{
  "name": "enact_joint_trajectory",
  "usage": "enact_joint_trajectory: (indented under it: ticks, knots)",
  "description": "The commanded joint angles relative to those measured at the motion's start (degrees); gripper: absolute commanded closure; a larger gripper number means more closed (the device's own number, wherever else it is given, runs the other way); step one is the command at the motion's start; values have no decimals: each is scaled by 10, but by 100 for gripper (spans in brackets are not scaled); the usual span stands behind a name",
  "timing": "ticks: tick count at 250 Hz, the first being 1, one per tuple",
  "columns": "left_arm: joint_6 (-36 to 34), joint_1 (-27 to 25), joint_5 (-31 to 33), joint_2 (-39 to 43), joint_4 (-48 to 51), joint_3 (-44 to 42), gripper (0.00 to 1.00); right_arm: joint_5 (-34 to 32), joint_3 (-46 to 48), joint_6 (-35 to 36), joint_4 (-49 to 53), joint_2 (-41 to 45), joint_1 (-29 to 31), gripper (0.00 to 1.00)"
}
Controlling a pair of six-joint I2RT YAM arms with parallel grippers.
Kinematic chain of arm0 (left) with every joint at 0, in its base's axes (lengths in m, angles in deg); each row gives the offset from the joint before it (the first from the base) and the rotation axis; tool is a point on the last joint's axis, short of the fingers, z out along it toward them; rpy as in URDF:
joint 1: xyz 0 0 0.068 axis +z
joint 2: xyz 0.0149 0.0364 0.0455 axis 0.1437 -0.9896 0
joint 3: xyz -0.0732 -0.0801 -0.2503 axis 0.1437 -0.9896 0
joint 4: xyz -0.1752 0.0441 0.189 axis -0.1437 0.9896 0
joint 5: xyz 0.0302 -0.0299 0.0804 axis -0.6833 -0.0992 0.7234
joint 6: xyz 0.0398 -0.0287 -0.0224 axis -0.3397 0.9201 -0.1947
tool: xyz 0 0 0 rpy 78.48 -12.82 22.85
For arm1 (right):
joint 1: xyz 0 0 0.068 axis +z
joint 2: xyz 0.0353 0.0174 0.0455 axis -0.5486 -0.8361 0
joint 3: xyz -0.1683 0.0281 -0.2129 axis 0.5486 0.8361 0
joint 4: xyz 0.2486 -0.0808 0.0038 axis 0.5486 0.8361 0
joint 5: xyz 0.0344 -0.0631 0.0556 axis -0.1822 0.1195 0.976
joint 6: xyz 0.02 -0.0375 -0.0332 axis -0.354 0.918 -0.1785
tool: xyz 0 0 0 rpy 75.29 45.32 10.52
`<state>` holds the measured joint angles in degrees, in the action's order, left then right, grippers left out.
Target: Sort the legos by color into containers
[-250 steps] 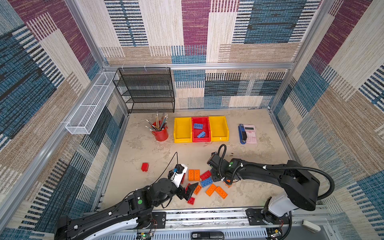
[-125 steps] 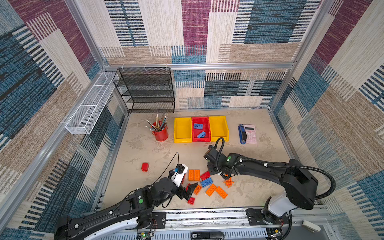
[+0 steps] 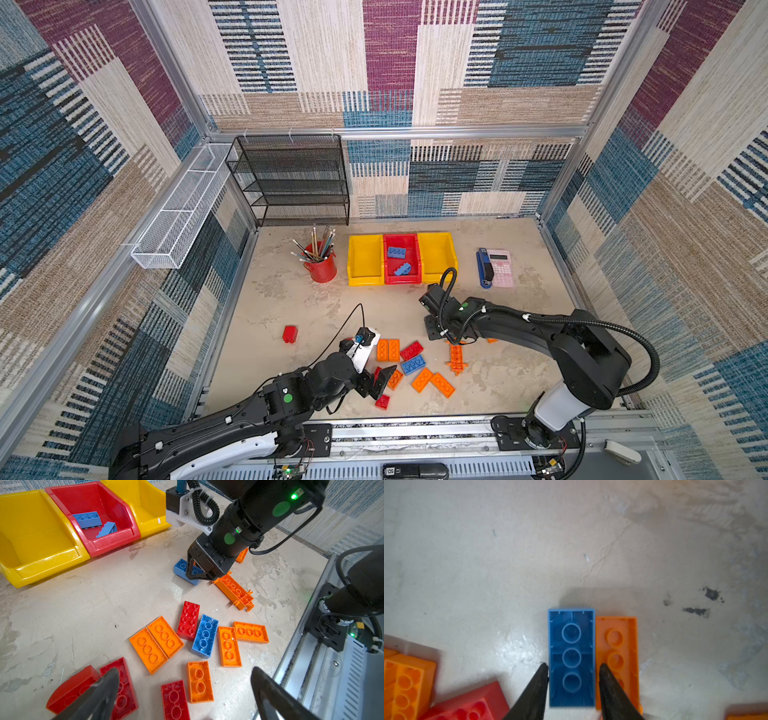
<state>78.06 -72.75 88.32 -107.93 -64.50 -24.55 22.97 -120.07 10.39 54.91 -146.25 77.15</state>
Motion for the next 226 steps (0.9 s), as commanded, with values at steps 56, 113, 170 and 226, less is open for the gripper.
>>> enact_joint_trajectory:
  ticks: [56,113,170,226]
  knots:
    - [-18,2,-1,-39,-36,8,1,0,21,11,-27,16,-8,54]
    - [-13,2,2,-33,-35,6,1,-9,2,37,-35,37,-8,45]
    - [-7,2,8,-19,-25,3,1,-4,-10,69,-80,-8,-17,42]
    - [0,1,14,4,-12,-5,1,19,-32,92,-104,-42,-31,44]
